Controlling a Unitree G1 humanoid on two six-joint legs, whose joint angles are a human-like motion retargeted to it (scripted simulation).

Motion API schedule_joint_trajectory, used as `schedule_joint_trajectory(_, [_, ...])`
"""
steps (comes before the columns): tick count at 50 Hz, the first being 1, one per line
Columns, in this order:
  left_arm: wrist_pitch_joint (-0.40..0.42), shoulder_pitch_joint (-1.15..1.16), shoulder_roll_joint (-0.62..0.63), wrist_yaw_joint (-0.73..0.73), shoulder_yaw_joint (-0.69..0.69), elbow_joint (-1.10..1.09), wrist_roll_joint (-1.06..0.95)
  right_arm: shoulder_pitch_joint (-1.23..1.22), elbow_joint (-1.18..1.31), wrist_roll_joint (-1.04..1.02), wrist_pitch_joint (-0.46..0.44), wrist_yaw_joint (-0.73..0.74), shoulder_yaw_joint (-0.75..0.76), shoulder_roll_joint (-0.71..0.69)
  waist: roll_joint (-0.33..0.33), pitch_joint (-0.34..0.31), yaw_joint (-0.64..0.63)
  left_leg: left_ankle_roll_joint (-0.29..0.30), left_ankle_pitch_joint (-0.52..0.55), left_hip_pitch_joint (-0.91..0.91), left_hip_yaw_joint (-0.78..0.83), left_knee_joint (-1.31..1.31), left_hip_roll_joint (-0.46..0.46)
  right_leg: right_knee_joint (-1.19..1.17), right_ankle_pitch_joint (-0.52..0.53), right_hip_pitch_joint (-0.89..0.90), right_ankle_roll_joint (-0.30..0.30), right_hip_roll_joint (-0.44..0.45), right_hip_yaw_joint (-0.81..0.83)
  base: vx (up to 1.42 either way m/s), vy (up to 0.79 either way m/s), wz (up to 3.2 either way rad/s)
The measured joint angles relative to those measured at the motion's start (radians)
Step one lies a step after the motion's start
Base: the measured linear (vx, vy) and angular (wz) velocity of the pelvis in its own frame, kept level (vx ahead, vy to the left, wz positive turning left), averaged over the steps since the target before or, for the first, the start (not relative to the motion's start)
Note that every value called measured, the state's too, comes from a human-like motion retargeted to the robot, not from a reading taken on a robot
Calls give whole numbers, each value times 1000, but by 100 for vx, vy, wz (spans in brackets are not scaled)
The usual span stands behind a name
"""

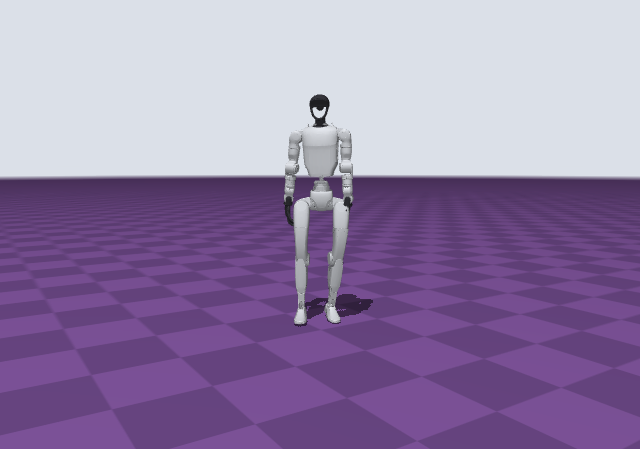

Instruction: In place motions

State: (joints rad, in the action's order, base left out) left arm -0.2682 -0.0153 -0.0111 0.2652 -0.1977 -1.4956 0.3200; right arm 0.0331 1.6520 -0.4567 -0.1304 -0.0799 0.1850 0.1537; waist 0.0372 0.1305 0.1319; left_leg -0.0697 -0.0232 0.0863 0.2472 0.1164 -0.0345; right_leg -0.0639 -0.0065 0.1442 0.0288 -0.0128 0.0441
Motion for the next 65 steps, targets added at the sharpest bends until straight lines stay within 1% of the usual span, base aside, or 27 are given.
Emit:
schedule_joint_trajectory(7, [-10,19,-20,-4,-1,-21,30,-9,-61,3,12,-21,-8,-13,12,6,-11,9,-13,-13,8,-34,5,-13,3,8,1,17,-11,0,2,-10])
schedule_joint_trajectory(10, [-13,26,-27,0,-5,-21,39,-18,-94,-4,19,-30,-20,-16,14,7,-7,15,-14,1,-17,-26,8,-8,1,2,1,17,12,-2,-5,38])
schedule_joint_trajectory(16, [-15,37,-36,9,-12,-8,48,-34,-168,-13,32,-52,-44,-15,6,-13,-22,26,4,34,-93,-7,8,9,-14,-29,17,14,91,-6,-5,65])
schedule_joint_trajectory(20, [-13,36,-36,13,-13,8,54,-45,-217,-13,52,-72,-54,-7,0,-35,-41,36,45,73,-169,-12,-8,30,-23,-47,25,4,175,-23,-4,106])
schedule_joint_trajectory(22, [-10,28,-32,10,-5,27,58,-57,-227,-11,64,-73,-60,6,-2,-60,-60,52,88,91,-221,-28,-23,42,-29,-56,27,-3,233,-37,0,139])
schedule_joint_trajectory(25, [6,6,-28,-9,10,54,56,-79,-222,-24,70,-75,-67,26,-13,-109,-111,90,163,113,-293,-67,-43,65,-39,-76,29,-11,328,-49,-4,166])
schedule_joint_trajectory(27, [15,4,-23,-30,11,65,52,-82,-197,-38,66,-86,-81,38,-34,-119,-137,87,143,118,-218,-92,-28,78,-46,-87,28,-29,413,-53,-12,207])
schedule_joint_trajectory(30, [27,24,-10,-58,1,73,33,-74,-152,-64,41,-89,-91,51,-73,-125,-210,58,25,83,84,-114,20,76,-65,-103,24,-62,515,-45,-14,197])
schedule_joint_trajectory(32, [39,27,-7,-72,-13,60,4,-75,-130,-81,23,-76,-72,53,-85,-127,-220,51,-23,52,209,-118,41,68,-90,-118,14,-76,624,-48,-17,281])
schedule_joint_trajectory(37, [28,42,-15,-120,-110,19,-72,-38,-122,-76,26,-44,-49,35,-117,-103,-187,61,-74,-4,362,-63,107,33,-156,-155,-22,-101,832,-40,-18,316])
schedule_joint_trajectory(40, [24,59,-29,-145,-162,3,-117,-8,-122,-69,30,-62,-23,16,-147,-71,-169,77,-96,-56,535,-28,145,9,-168,-179,-50,-118,969,-48,-13,332])
schedule_joint_trajectory(43, [33,61,-44,-171,-189,-11,-171,22,-145,-68,40,-70,2,-4,-170,-44,-109,84,-113,-91,709,21,177,-11,-152,-210,-90,-133,1102,-37,-13,374])
schedule_joint_trajectory(45, [39,55,-52,-190,-201,-24,-204,41,-162,-78,54,-62,18,-14,-177,-25,-55,93,-111,-87,758,77,200,-18,-126,-234,-116,-140,1190,-33,2,380])
schedule_joint_trajectory(48, [45,52,-45,-204,-201,-38,-227,68,-166,-95,62,-41,41,-13,-157,8,-11,98,-113,-78,785,102,200,-35,-80,-261,-134,-124,1269,-23,15,315])
schedule_joint_trajectory(49, [47,50,-41,-206,-196,-44,-232,76,-162,-94,63,-36,44,-9,-139,12,-6,127,-130,-78,770,79,200,-47,-66,-269,-144,-108,1270,-19,28,255])
schedule_joint_trajectory(50, [48,47,-36,-207,-191,-51,-235,84,-157,-91,64,-33,47,-3,-116,13,-7,174,-150,-79,745,46,201,-63,-53,-277,-158,-88,1258,-21,39,193])
schedule_joint_trajectory(52, [49,38,-22,-206,-181,-66,-224,89,-135,-76,67,-36,48,15,-79,10,-43,193,-199,-58,595,29,190,-106,-2,-304,-146,-78,1267,-14,41,110])
schedule_joint_trajectory(53, [47,37,-13,-204,-183,-72,-211,87,-117,-69,64,-42,42,25,-69,10,-70,199,-201,-51,576,44,210,-137,35,-314,-128,-92,1268,-10,40,32])
schedule_joint_trajectory(55, [45,29,0,-204,-180,-80,-187,70,-88,-54,45,-50,45,35,-34,1,-143,201,-208,-46,576,67,261,-260,123,-322,-67,-149,1229,-16,43,27])
schedule_joint_trajectory(57, [51,16,4,-213,-154,-84,-179,58,-84,-32,45,-45,59,39,21,-35,-133,185,-243,-47,474,88,286,-487,195,-315,-4,-249,1135,-14,39,157])
schedule_joint_trajectory(58, [55,10,4,-213,-141,-85,-173,56,-90,-21,60,-48,57,42,25,-58,-139,178,-250,-59,445,87,276,-603,227,-295,17,-319,1042,-7,36,183])
schedule_joint_trajectory(60, [48,0,-8,-198,-124,-88,-140,55,-104,-18,80,-64,43,44,23,-81,-111,160,-258,-67,363,74,236,-735,300,-243,39,-381,857,-6,33,216])
schedule_joint_trajectory(62, [33,0,-29,-179,-116,-88,-102,44,-109,-41,67,-68,28,37,17,-70,-82,143,-255,-39,294,72,212,-766,322,-159,2,-333,655,-7,26,218])
schedule_joint_trajectory(63, [30,4,-41,-175,-107,-88,-92,39,-112,-49,60,-64,23,31,17,-59,-75,138,-252,-20,259,73,208,-766,311,-111,-9,-280,547,-5,9,192])
schedule_joint_trajectory(65, [28,5,-68,-170,-87,-87,-79,29,-125,-52,65,-68,10,18,17,-43,-67,128,-243,14,201,67,201,-763,287,-30,-1,-181,383,-5,5,181])
